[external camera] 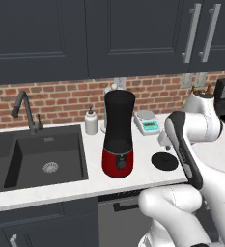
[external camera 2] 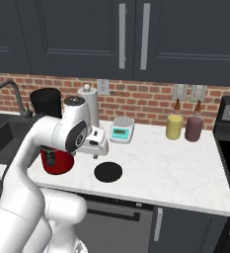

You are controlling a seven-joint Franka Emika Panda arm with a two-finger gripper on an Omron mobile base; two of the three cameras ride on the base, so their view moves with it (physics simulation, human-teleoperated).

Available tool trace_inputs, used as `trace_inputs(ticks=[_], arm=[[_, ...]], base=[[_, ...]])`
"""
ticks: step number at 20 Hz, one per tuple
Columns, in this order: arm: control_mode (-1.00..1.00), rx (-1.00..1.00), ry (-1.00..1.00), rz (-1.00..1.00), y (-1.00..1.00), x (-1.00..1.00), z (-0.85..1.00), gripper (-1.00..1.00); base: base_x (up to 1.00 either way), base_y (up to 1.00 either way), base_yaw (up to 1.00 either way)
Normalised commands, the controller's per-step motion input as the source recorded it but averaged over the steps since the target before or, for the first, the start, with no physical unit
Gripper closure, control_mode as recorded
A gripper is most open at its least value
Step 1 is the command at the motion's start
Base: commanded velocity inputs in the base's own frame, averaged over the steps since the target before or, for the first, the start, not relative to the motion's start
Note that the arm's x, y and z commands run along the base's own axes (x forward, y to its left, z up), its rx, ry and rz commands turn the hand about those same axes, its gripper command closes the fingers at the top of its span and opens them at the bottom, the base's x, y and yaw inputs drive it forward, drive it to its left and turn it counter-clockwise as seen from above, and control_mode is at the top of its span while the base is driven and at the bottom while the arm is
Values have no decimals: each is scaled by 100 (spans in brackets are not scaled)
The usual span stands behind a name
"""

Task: Close the lid blender by securely placing the lid on top.

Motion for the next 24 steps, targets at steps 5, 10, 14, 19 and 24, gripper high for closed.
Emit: trace_inputs(ticks=[5,10,14,19,24], arm=[[-100,0,31,-3,-36,39,-35,-100],[-100,0,36,0,-12,79,-20,-100],[-100,0,13,0,-23,45,-34,-100],[-100,0,0,0,-6,1,-41,-100],[-100,0,-5,0,0,1,-47,-100]], base=[[0,0,0],[0,0,0],[0,0,0],[0,0,0],[0,0,0]])
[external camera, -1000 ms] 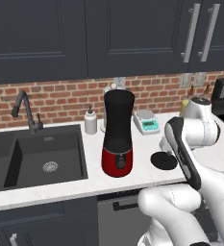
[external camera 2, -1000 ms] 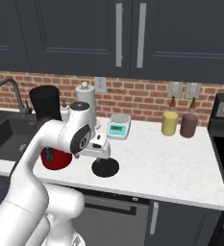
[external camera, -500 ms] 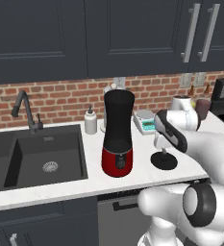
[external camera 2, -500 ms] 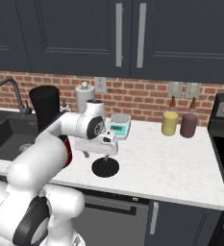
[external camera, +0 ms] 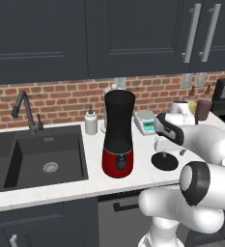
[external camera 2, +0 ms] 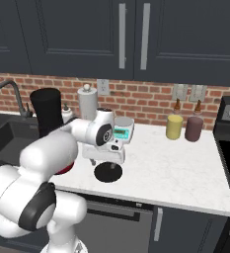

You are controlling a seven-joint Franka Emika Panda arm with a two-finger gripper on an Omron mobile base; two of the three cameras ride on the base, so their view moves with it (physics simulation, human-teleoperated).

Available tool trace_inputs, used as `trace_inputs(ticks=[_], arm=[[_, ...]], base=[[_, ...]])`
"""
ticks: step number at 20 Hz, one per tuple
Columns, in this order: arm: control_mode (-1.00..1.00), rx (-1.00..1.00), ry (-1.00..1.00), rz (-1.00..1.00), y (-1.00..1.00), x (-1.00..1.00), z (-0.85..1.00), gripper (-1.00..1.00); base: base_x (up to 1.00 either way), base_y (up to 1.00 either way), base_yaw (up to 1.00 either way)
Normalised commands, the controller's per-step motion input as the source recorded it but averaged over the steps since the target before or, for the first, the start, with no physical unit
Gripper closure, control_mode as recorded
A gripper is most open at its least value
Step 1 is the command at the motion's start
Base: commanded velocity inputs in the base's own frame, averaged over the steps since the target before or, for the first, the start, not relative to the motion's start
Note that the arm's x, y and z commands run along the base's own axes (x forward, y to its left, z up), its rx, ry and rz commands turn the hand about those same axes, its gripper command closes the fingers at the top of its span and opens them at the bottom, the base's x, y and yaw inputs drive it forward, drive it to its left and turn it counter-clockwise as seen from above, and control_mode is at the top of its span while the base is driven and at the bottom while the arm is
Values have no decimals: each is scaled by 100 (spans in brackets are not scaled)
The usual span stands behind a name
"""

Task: Close the lid blender by securely placing the lid on top.

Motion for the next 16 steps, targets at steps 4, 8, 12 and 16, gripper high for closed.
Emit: trace_inputs(ticks=[4,8,12,16], arm=[[-100,0,-4,0,0,3,-30,-100],[-100,0,-5,0,0,7,-19,-100],[-100,0,-7,0,0,4,-16,-100],[-100,0,-6,0,0,7,-16,-100]], base=[[0,0,0],[0,0,0],[0,0,0],[0,0,0]])
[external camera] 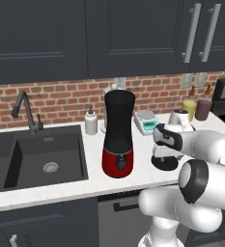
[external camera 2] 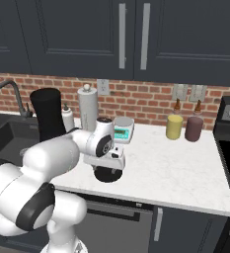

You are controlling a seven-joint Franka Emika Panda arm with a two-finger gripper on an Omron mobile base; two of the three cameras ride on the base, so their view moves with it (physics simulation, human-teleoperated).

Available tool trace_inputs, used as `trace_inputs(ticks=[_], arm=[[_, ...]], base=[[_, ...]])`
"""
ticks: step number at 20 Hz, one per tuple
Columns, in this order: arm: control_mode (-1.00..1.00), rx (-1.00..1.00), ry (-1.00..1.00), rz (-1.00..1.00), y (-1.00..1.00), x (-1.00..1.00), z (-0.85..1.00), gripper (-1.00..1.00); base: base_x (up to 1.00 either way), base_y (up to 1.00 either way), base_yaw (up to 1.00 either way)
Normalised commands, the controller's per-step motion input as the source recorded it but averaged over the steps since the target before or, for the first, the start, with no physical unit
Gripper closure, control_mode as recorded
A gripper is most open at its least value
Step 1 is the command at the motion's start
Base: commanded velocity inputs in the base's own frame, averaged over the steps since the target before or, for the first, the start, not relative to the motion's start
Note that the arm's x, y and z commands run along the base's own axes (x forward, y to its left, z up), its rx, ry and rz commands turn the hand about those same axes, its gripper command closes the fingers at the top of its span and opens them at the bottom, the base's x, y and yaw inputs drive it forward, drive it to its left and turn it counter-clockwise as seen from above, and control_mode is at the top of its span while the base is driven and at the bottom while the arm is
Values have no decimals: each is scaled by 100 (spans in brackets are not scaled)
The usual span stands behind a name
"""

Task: Close the lid blender by securely placing the lid on top.

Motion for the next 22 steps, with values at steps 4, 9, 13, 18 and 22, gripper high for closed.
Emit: trace_inputs(ticks=[4,9,13,18,22], arm=[[-100,0,-7,0,0,14,-9,-100],[-100,0,-4,0,0,18,-10,-100],[-100,0,0,0,0,3,-15,-100],[-100,0,0,0,0,0,-18,-100],[-100,0,0,0,0,7,-6,-100]], base=[[0,0,0],[0,0,0],[0,0,0],[0,0,0],[0,0,0]])
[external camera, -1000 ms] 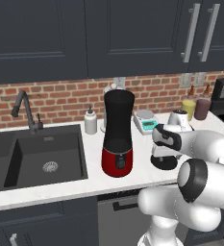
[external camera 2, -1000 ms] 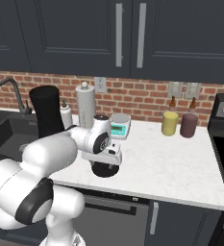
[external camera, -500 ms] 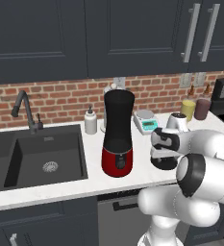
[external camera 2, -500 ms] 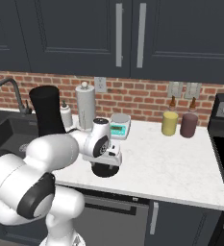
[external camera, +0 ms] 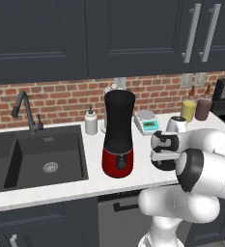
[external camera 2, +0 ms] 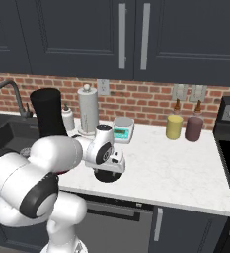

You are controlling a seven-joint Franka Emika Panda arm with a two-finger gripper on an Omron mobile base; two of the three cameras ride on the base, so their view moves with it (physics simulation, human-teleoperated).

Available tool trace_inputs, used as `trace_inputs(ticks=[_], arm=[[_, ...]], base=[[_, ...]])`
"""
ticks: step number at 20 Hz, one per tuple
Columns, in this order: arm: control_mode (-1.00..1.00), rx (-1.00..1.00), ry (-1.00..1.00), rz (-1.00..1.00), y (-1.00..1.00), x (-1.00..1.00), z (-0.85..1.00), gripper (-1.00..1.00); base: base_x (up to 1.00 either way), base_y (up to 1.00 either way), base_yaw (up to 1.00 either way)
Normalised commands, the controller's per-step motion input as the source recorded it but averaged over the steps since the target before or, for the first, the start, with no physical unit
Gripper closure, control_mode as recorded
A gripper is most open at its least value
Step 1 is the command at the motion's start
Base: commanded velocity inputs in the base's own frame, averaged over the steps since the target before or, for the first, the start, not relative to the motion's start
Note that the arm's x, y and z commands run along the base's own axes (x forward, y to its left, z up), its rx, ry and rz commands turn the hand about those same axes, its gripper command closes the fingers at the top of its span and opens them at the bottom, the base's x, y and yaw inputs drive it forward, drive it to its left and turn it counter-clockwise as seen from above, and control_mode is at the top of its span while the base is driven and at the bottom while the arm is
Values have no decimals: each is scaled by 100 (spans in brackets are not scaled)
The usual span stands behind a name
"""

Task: Close the lid blender by securely placing the lid on top.

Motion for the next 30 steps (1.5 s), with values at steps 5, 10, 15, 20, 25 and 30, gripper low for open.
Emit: trace_inputs(ticks=[5,10,15,20,25,30], arm=[[-100,0,-3,0,0,10,0,-100],[-100,0,-2,0,0,12,0,-100],[-100,0,-1,0,0,12,-4,-100],[-100,0,0,0,0,14,-9,-100],[-100,0,0,0,0,13,-12,-100],[-100,0,0,0,0,0,-23,100]], base=[[0,0,0],[0,0,0],[0,0,0],[0,0,0],[0,0,0],[0,0,0]])
